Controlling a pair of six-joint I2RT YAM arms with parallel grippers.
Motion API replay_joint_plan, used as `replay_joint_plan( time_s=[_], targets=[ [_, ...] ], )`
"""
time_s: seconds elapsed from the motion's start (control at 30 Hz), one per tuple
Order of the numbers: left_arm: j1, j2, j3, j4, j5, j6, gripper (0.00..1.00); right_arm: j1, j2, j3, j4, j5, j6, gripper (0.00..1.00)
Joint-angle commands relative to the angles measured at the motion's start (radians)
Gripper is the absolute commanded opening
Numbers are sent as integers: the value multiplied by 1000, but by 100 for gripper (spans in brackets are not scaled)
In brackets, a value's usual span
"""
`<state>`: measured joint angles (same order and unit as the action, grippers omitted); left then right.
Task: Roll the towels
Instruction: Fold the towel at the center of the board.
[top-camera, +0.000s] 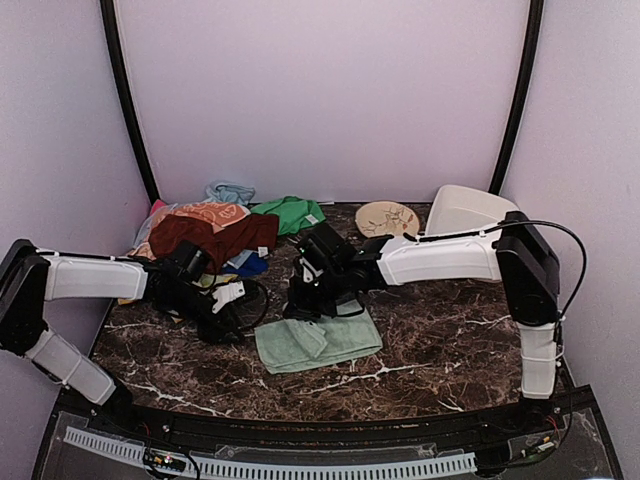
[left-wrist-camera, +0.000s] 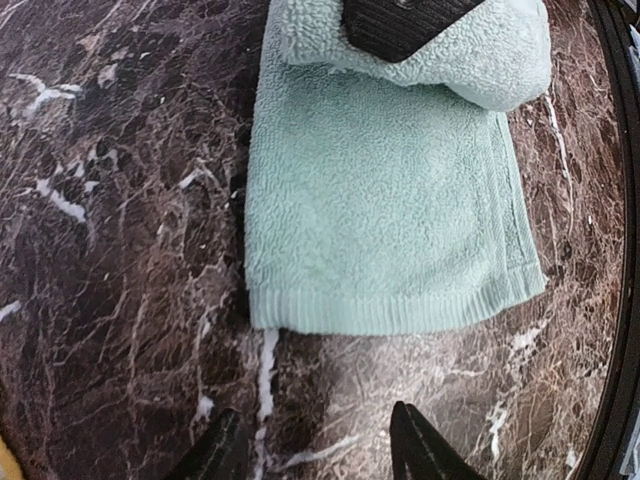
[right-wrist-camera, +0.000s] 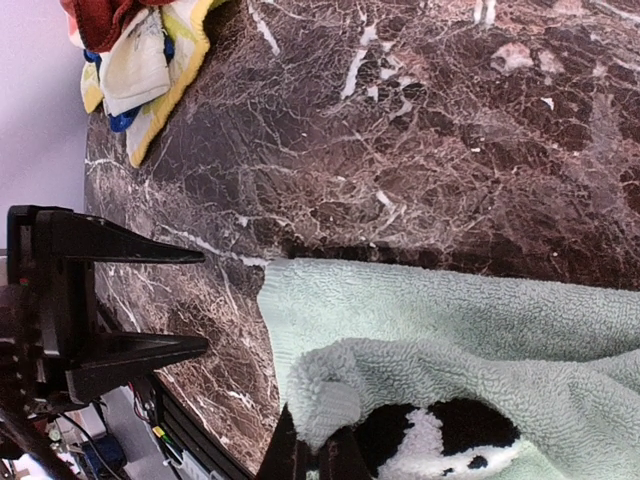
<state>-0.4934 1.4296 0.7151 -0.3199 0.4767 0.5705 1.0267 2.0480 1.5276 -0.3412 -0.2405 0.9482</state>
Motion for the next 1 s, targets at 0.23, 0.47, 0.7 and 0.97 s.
replay_joint_plan(
  time_s=[0.23, 0.47, 0.7, 0.97],
  targets=[
    [-42, 156, 67, 82, -6, -104, 44, 7, -10, -48, 155, -96, 71, 0],
    [-42, 155, 64, 64, -7, -108, 43, 9, 8, -99, 300, -169, 136, 3],
    [-7, 71, 42, 18, -15, -63, 45, 9, 13, -118, 365, -211, 159, 23],
    [15, -7, 41, -71, 30, -4, 48, -26, -67, -188, 373, -215, 155, 42]
  ],
)
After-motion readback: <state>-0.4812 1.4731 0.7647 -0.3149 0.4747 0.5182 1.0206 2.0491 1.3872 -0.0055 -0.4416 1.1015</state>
